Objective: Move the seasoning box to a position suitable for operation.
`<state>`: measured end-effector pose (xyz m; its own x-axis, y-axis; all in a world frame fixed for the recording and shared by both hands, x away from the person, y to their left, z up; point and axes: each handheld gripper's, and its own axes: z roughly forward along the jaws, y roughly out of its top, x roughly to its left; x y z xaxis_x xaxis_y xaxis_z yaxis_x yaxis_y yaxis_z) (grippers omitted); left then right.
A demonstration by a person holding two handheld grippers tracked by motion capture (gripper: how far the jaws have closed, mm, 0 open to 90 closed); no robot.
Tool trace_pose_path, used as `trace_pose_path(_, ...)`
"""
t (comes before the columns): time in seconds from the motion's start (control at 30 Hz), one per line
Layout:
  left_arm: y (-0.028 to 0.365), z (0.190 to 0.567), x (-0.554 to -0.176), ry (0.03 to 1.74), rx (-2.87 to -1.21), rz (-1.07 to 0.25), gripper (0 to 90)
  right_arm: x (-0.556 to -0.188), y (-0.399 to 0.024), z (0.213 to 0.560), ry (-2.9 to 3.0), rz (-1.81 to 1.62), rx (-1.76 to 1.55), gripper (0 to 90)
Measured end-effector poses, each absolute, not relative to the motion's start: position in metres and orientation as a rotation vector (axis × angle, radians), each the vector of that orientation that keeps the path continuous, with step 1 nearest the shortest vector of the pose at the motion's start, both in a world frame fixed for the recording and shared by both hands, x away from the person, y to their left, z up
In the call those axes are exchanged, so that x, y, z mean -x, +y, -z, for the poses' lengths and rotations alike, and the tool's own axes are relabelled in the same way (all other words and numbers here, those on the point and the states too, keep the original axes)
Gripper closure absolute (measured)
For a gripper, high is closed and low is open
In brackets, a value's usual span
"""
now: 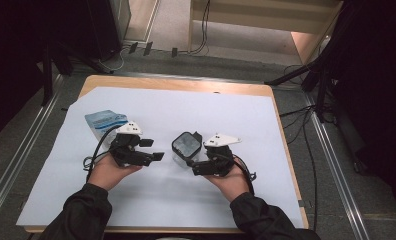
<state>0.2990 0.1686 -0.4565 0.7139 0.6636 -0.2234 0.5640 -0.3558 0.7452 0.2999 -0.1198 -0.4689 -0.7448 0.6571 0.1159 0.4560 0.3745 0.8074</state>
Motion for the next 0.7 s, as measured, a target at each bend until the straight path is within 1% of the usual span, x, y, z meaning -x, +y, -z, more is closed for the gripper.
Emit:
trace_pose_path(0.1, 0.168, 0.457, -0.299, 0.944, -2.045, -0.145, 38.3, -0.298, -0.128, 0.464, 2.397, -1.327, -0.994, 20.7)
trace_pose_path(0.13, 0.168, 0.457, -0.299, 0.945, -2.045, -0.142, 39.3, -0.298, -0.136, 0.461, 2.393, -1.334, -0.992, 25.2)
trace_pose_path(0.17, 0.167, 0.457, -0.299, 0.949, -2.037, -0.143, 39.3, -0.298, -0.136, 0.461, 2.393, -1.334, -0.992, 25.2)
trace_pose_path(0.2, 0.167, 0.456, -0.298, 0.948, -2.034, -0.134, 43.7, -0.299, -0.144, 0.459, 2.39, -1.339, -1.0, 29.9)
trace_pose_path(0.27, 0.166, 0.456, -0.298, 0.95, -2.035, -0.134, 50.2, -0.3, -0.148, 0.459, 2.387, -1.337, -1.011, 31.7)
trace_pose_path(0.3, 0.166, 0.455, -0.297, 0.943, -2.038, -0.129, 50.2, -0.302, -0.152, 0.459, 2.387, -1.339, -1.016, 35.2)
trace_pose_path(0.33, 0.165, 0.455, -0.297, 0.949, -2.043, -0.124, 54.6, -0.304, -0.155, 0.46, 2.395, -1.347, -1.024, 38.1)
trace_pose_path(0.37, 0.162, 0.455, -0.295, 0.959, -2.044, -0.124, 65.3, -0.31, -0.161, 0.462, 2.404, -1.369, -1.05, 45.3)
trace_pose_path(0.4, 0.162, 0.455, -0.295, 0.959, -2.044, -0.124, 70.0, -0.31, -0.161, 0.462, 2.404, -1.369, -1.05, 45.3)
trace_pose_path(0.43, 0.158, 0.456, -0.293, 0.954, -2.039, -0.14, 75.1, -0.316, -0.164, 0.464, 2.418, -1.381, -1.051, 52.3)
trace_pose_path(0.47, 0.157, 0.457, -0.292, 0.947, -2.036, -0.133, 79.5, -0.319, -0.165, 0.465, 2.428, -1.376, -1.063, 56.2)
trace_pose_path(0.5, 0.157, 0.457, -0.292, 0.947, -2.036, -0.133, 82.7, -0.322, -0.165, 0.467, 2.437, -1.377, -1.064, 60.5)
trace_pose_path(0.53, 0.154, 0.458, -0.292, 0.941, -2.037, -0.13, 82.7, -0.322, -0.165, 0.467, 2.437, -1.377, -1.064, 60.5)
trace_pose_path(0.57, 0.151, 0.458, -0.291, 0.943, -2.037, -0.131, 86.2, -0.324, -0.165, 0.468, 2.443, -1.372, -1.056, 65.9)
trace_pose_path(0.6, 0.149, 0.459, -0.292, 0.943, -2.045, -0.13, 90.0, -0.33, -0.163, 0.471, 2.46, -1.363, -1.046, 76.8)
trace_pose_path(0.63, 0.146, 0.461, -0.292, 0.945, -2.048, -0.121, 90.0, -0.33, -0.163, 0.471, 2.46, -1.363, -1.046, 76.8)
trace_pose_path(0.7, 0.141, 0.463, -0.292, 0.949, -2.052, -0.116, 90.0, -0.335, -0.162, 0.474, 2.465, -1.367, -1.031, 86.6)
